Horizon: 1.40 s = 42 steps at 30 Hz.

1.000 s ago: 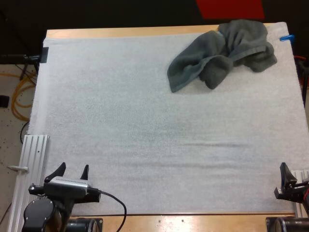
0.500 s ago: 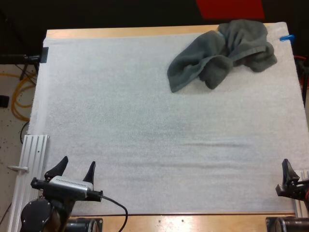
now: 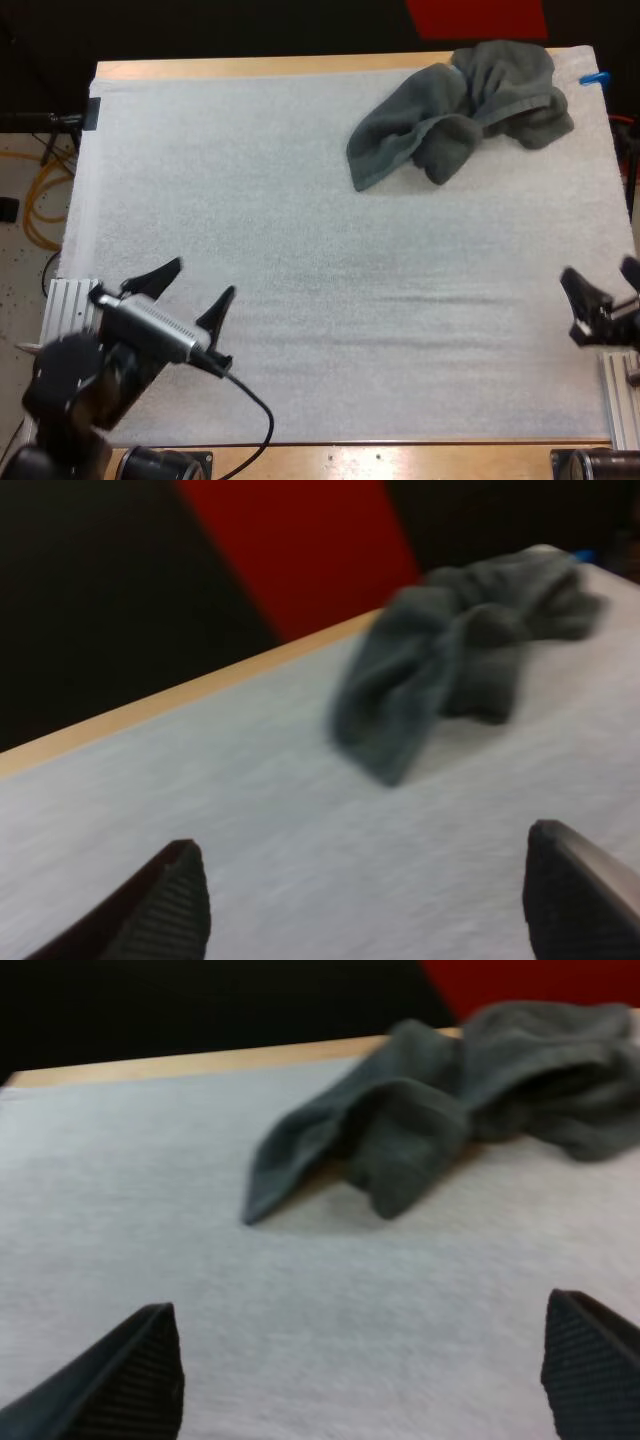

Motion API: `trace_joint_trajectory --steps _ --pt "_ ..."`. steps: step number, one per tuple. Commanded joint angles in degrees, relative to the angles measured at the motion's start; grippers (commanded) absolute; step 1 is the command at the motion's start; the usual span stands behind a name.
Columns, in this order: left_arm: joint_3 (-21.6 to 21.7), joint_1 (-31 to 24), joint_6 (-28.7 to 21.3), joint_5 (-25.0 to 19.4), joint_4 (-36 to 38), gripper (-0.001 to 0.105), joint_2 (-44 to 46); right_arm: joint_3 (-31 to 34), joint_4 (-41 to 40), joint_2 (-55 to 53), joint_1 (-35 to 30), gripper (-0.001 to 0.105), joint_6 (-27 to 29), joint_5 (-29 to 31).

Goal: Pick towel from pile fold and stack

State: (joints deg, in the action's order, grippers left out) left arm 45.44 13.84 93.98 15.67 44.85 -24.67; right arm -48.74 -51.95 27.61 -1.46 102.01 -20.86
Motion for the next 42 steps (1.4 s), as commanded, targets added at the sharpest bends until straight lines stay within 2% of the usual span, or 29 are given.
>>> trace_joint_trajectory --steps 1,6,10,17,21,23,27,31,37,40,42 --pt "1.5 0.8 -0.5 2.3 -0.6 0.064 -2.0 -1.5 2.2 3.0 -0.3 0.071 0.2 -2.7" --pt "4.4 3.0 -0.6 3.0 -0.7 0.064 -9.3 -6.2 10.3 15.2 -0.3 0.071 0.1 -3.5" --pt "4.9 3.0 -0.6 3.0 -1.5 0.064 -11.7 -9.3 15.9 25.6 -0.1 0.071 -1.9 -3.4" --pt "4.9 3.0 -0.6 3.0 -3.0 0.064 -14.0 -16.7 22.9 45.9 6.2 0.071 -5.7 6.8" --pt "4.9 3.0 -0.6 3.0 -3.0 0.064 -14.8 -20.2 26.7 57.4 9.7 0.071 -11.6 14.1" --pt "4.9 3.0 -0.6 3.0 -3.0 0.064 -14.9 -21.5 28.2 62.2 10.4 0.071 -14.7 15.2" --pt "4.9 3.0 -0.6 3.0 -3.0 0.064 -14.9 -25.4 29.0 72.1 10.8 0.071 -21.8 15.5" --pt "4.9 3.0 -0.6 3.0 -3.0 0.064 -14.9 -28.7 29.0 79.5 10.8 0.071 -25.6 14.9" --pt "4.9 3.0 -0.6 3.0 -3.0 0.064 -14.9 -33.2 30.8 88.4 10.8 0.070 -31.7 10.0" --pt "4.9 3.0 -0.6 3.0 -3.0 0.064 -14.9 -34.7 31.4 91.5 10.8 0.057 -35.2 7.6" --pt "4.9 3.0 -0.6 3.0 -3.0 0.064 -14.9 -35.7 31.8 93.4 10.8 0.042 -37.6 6.0"
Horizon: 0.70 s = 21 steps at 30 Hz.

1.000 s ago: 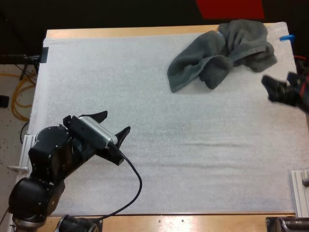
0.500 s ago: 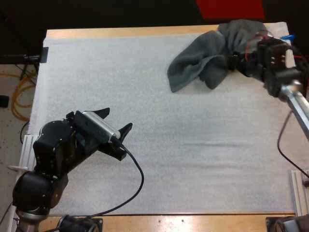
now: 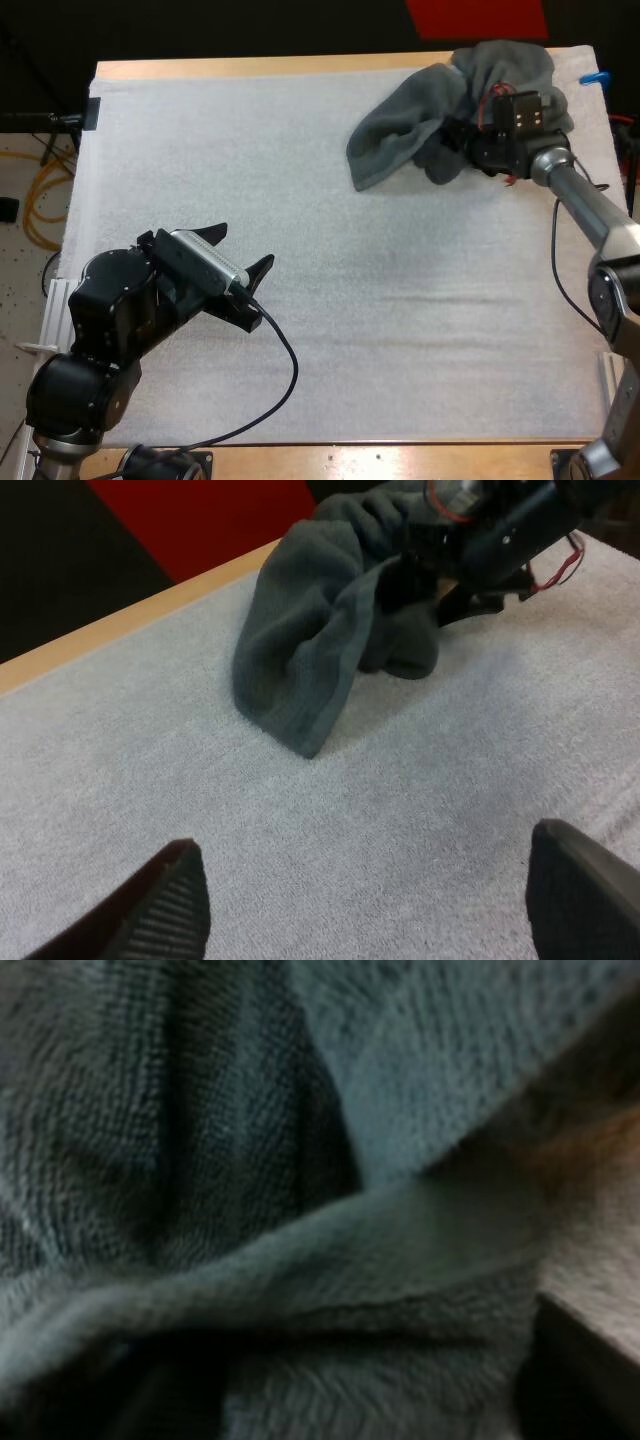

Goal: Pick towel from pile fold and stack

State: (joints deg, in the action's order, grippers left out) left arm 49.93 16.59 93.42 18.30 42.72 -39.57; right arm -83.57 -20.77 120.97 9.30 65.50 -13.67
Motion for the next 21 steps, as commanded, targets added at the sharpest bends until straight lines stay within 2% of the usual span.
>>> trace_joint_trajectory --steps 1,3,4,5,8,10,15,21 --pt "0.4 0.2 -0.1 0.3 -0.9 0.064 0.0 -1.2 0.6 0.5 0.0 0.037 -1.3 -1.8" --pt "0.4 0.2 0.2 0.3 -0.9 0.064 0.0 -2.1 0.8 1.7 0.0 0.014 -1.5 -2.8" --pt "0.4 0.2 0.1 0.3 -0.9 0.064 0.0 -2.2 0.9 1.8 0.0 0.010 -1.5 -3.0" --pt "0.4 0.2 0.1 0.3 -0.9 0.064 0.0 -2.5 1.3 1.9 0.0 0.000 -1.5 -3.2" --pt "0.4 0.2 0.1 0.3 -0.9 0.064 0.0 -3.2 3.3 1.2 0.0 0.000 -0.9 -4.7" --pt "0.4 0.2 0.1 0.3 -0.9 0.064 0.0 -4.2 3.9 0.1 0.0 0.000 1.5 -6.3" --pt "0.4 0.2 0.1 0.3 -0.9 0.064 0.0 -6.1 4.2 -8.6 0.4 0.000 15.3 -6.7" --pt "0.4 0.2 0.1 0.3 -0.9 0.064 0.0 -6.3 4.2 -21.0 0.4 0.000 23.8 -6.1"
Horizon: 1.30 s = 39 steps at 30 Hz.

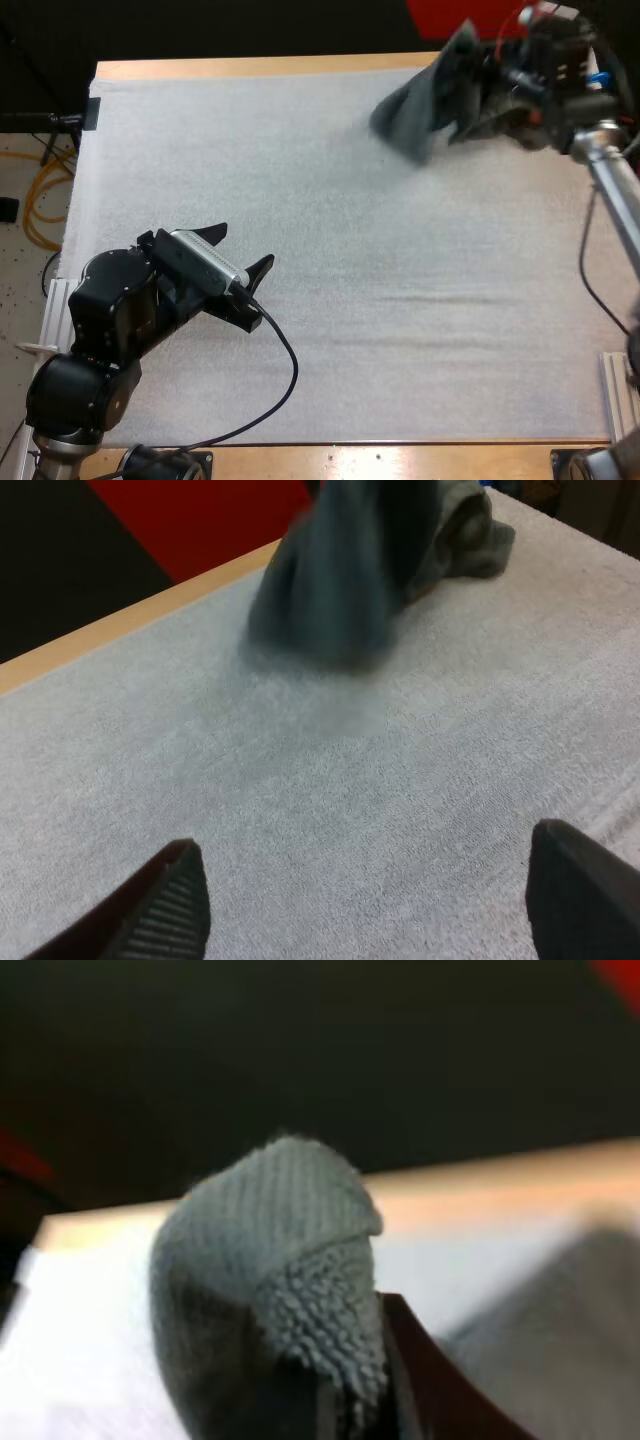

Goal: Pick towel from pile fold and stack

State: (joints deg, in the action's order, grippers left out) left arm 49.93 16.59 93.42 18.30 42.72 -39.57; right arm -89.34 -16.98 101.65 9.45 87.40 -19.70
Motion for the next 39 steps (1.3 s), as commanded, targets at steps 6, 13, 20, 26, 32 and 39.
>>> trace_joint_trajectory --steps 6,13,20,26,32,39 --pt "0.4 0.2 0.1 0.3 -0.9 0.064 0.0 -0.5 -2.3 -11.8 0.2 0.000 2.9 0.2" --pt "0.4 0.2 1.3 0.3 0.2 0.064 0.1 -0.5 -16.1 -21.0 0.6 0.000 8.7 0.6" --pt "0.4 0.2 1.5 3.8 6.1 0.064 0.3 0.2 -40.3 -28.7 5.5 0.000 17.1 10.8" --pt "0.4 0.2 1.5 4.6 8.9 0.064 2.6 7.4 -45.5 -31.1 9.3 0.000 11.6 19.1" --pt "0.4 0.2 1.5 4.6 9.7 0.064 4.6 19.3 -34.3 -29.8 18.5 0.000 -1.0 18.9" --pt "0.4 0.2 1.5 4.6 9.7 0.064 4.6 22.8 -19.9 -19.9 34.9 0.000 -11.7 18.2"
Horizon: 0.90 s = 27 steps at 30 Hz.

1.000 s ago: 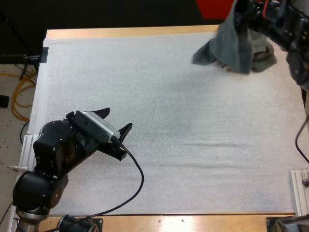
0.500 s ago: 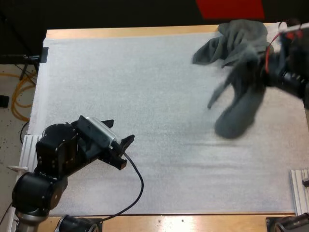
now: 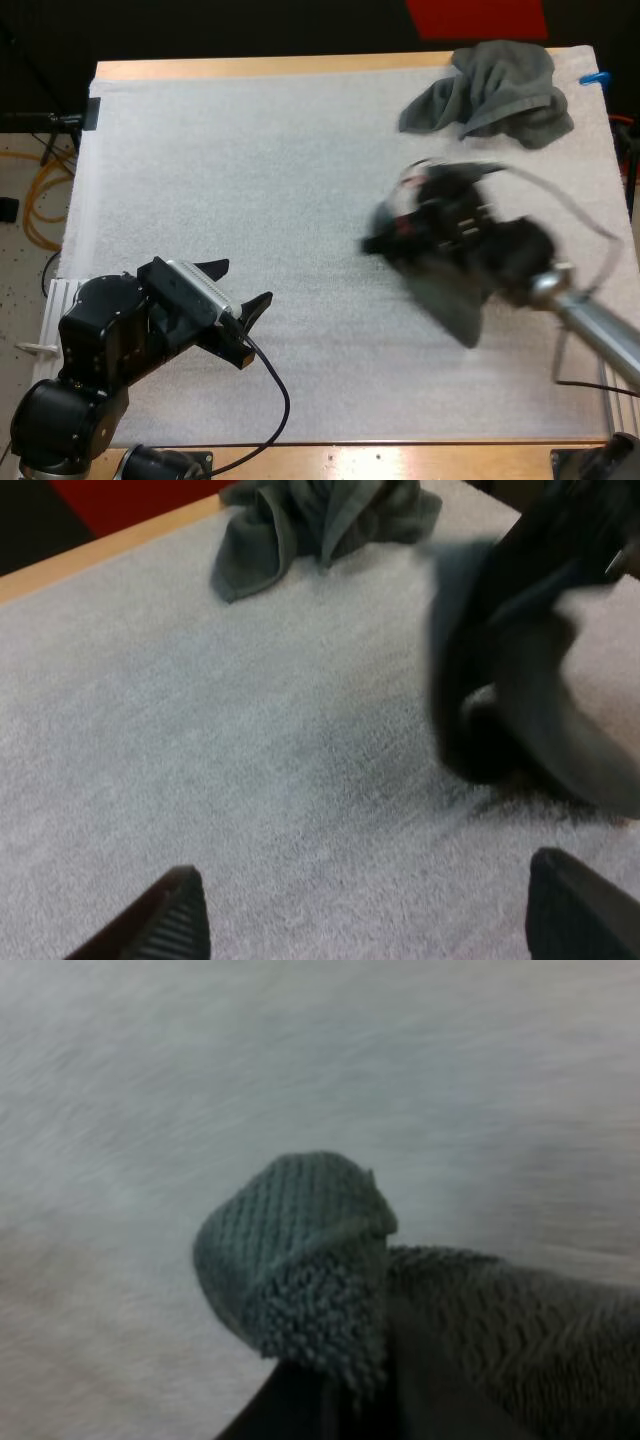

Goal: Pick towel from pile fold and stack

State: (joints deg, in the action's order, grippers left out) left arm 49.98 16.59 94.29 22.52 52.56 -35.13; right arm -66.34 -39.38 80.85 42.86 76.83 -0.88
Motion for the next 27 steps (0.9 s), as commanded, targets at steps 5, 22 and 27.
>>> trace_joint_trajectory --steps 5,22,27 --pt "0.3 0.2 0.6 0.4 -0.1 0.064 0.3 -0.9 10.9 8.4 7.7 0.000 -1.7 -0.7" --pt "0.3 0.2 0.6 0.4 -0.1 0.064 3.5 -17.0 7.5 15.6 7.1 0.081 6.5 -12.9" --pt "0.3 0.2 0.6 0.4 -0.1 0.064 3.7 -17.8 -2.8 14.3 6.5 0.080 12.8 -7.6"
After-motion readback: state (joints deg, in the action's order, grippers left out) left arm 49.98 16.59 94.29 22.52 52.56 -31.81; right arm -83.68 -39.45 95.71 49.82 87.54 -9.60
